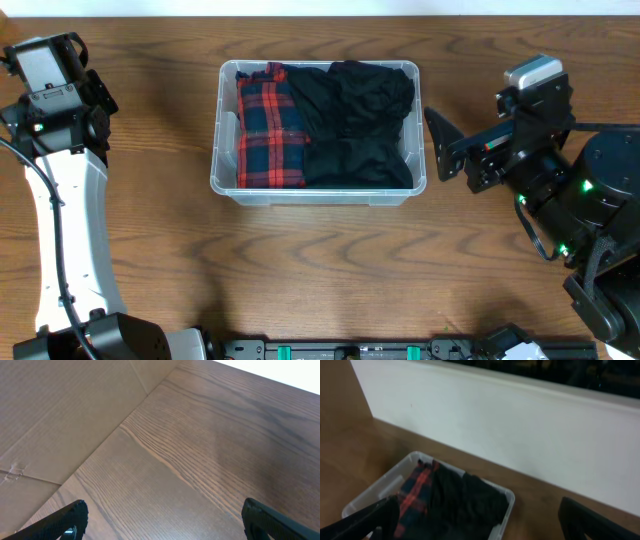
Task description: Pack container
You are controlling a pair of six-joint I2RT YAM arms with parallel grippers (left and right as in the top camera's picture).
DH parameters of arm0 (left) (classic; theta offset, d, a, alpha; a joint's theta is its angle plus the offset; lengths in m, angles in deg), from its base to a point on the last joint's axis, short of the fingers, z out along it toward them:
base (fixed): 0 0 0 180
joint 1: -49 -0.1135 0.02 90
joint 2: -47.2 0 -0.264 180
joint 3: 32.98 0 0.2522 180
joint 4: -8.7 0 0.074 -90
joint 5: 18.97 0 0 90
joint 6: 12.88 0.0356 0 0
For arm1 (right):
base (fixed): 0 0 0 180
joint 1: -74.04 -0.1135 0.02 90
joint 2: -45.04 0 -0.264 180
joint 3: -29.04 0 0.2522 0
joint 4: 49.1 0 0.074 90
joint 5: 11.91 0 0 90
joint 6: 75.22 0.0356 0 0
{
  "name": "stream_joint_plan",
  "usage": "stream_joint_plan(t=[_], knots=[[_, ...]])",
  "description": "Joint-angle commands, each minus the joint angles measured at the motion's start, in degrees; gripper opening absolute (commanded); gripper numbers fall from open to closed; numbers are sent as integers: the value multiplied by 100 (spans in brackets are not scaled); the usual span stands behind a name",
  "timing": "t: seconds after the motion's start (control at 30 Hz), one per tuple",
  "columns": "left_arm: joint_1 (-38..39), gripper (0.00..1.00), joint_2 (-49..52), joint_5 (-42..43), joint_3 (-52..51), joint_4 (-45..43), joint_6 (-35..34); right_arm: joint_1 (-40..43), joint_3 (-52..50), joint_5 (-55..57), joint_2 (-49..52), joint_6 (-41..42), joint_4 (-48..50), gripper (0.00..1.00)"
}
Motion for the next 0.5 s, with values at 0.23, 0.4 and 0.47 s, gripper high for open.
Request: stream_joint_plan(t=[0.23, 0.4, 0.47], knots=[[-24, 98, 22, -50, -26, 4, -72, 136, -577, 203, -616, -39, -839, 99], [-24, 98, 22, -52, -26, 4, -72, 354, -1888, 2, -1285, -42, -544, 99], [-24, 98, 22, -50, -26, 4, -72, 352, -2494, -31, -1502, -39, -131, 99]])
